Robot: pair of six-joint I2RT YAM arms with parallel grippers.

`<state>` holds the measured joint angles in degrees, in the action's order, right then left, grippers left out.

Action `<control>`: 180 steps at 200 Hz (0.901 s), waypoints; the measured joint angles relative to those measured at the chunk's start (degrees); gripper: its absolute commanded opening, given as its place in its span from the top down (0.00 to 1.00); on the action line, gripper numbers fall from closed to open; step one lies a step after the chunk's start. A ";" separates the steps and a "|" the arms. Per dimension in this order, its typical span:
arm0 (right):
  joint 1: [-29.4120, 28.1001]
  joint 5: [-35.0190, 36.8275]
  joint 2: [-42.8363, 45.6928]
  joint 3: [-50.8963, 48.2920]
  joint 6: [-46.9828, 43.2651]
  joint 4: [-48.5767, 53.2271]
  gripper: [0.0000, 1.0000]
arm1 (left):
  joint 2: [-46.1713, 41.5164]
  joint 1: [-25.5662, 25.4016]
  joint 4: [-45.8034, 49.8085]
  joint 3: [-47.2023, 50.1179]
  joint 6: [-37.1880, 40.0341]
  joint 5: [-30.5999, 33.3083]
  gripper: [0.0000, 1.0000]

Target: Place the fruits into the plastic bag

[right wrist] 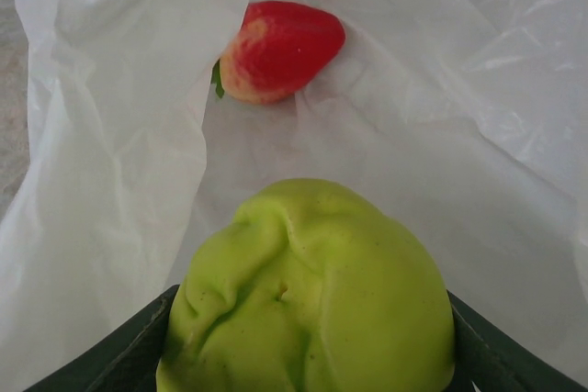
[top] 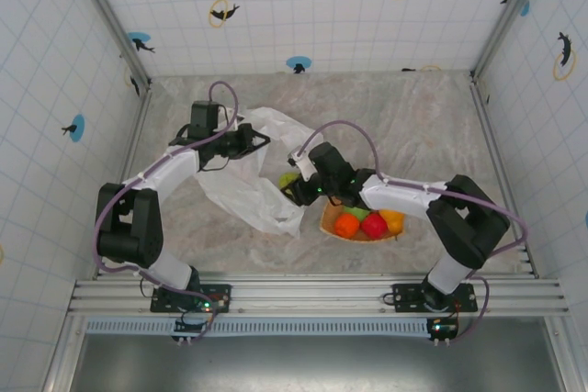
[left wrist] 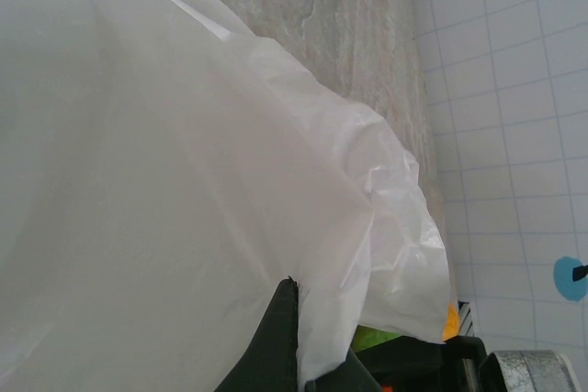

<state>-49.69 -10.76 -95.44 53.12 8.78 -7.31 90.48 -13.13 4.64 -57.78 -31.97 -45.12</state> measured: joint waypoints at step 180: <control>-0.94 10.80 -8.63 0.42 27.52 -15.63 0.47 | -0.37 -1.09 -5.18 2.03 -3.04 -3.82 1.00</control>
<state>-50.63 0.03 -104.07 53.54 36.29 -22.94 90.11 -14.22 -0.54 -55.75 -35.00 -48.95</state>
